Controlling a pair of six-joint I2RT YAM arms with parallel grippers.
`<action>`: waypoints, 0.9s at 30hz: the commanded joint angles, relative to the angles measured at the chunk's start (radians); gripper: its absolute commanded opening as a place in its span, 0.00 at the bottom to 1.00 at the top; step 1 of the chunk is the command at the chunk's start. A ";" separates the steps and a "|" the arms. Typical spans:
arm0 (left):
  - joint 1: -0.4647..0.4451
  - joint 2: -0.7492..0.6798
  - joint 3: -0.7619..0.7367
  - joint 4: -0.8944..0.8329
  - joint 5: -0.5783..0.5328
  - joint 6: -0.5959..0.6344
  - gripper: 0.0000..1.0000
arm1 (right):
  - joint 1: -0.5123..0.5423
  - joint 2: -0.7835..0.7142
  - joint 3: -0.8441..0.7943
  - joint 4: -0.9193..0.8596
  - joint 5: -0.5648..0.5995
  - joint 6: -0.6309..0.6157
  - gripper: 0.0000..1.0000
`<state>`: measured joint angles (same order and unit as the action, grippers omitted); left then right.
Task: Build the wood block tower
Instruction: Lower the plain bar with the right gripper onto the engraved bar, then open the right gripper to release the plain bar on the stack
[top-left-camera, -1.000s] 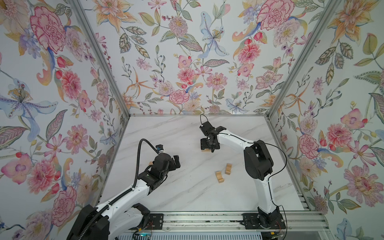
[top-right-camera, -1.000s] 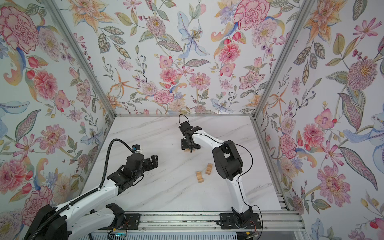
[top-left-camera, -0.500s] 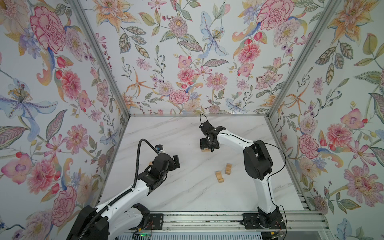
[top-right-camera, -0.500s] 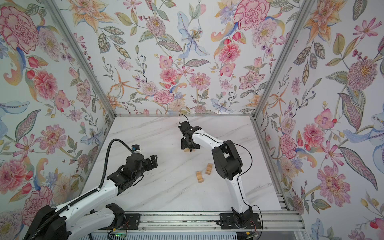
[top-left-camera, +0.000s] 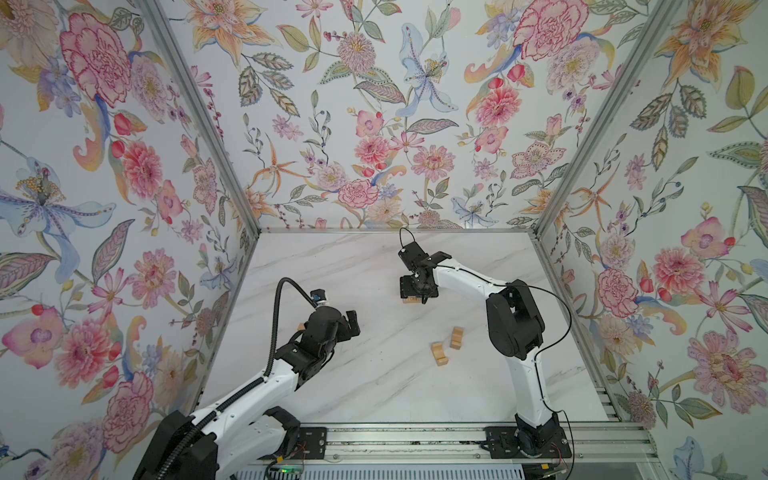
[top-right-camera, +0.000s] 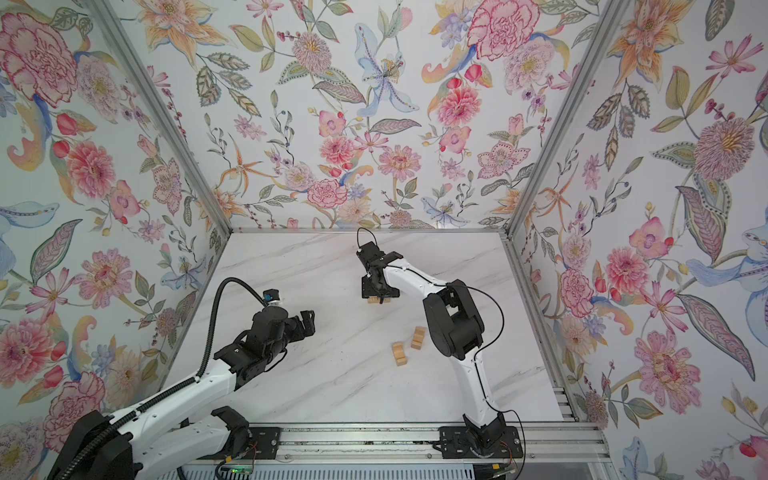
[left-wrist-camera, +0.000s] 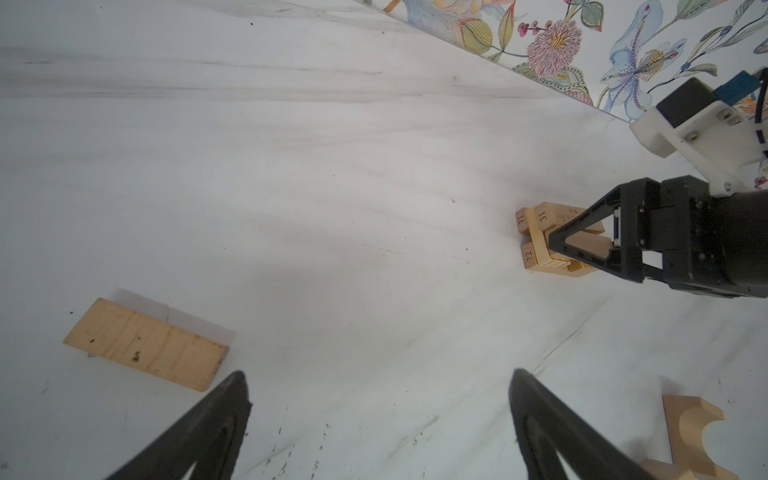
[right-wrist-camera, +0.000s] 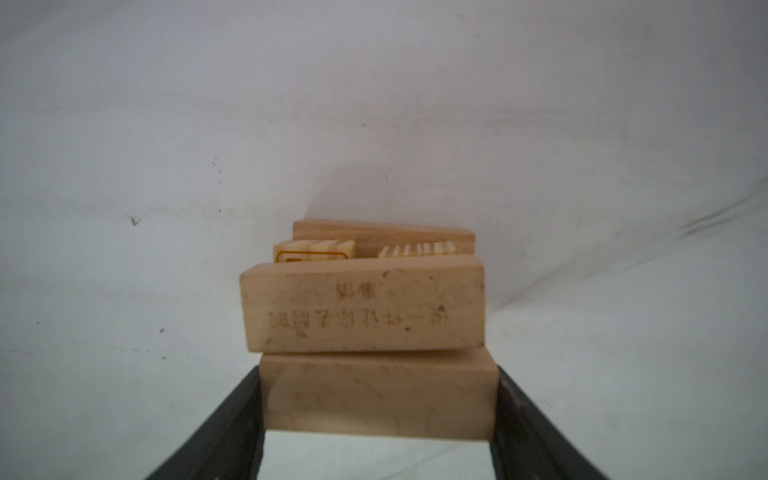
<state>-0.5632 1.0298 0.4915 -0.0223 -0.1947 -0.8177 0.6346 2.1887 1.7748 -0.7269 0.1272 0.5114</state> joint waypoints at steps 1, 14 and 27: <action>-0.005 -0.022 0.006 -0.018 -0.025 0.022 0.99 | 0.007 0.028 0.020 -0.006 -0.012 -0.001 0.70; -0.004 -0.028 0.009 -0.023 -0.026 0.031 0.99 | 0.006 0.016 0.024 -0.011 -0.008 -0.004 0.89; -0.005 -0.047 0.022 -0.036 -0.026 0.044 0.99 | 0.039 -0.062 0.005 -0.025 0.027 -0.010 0.99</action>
<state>-0.5632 1.0023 0.4915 -0.0334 -0.1951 -0.7986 0.6617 2.1887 1.7786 -0.7284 0.1287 0.5079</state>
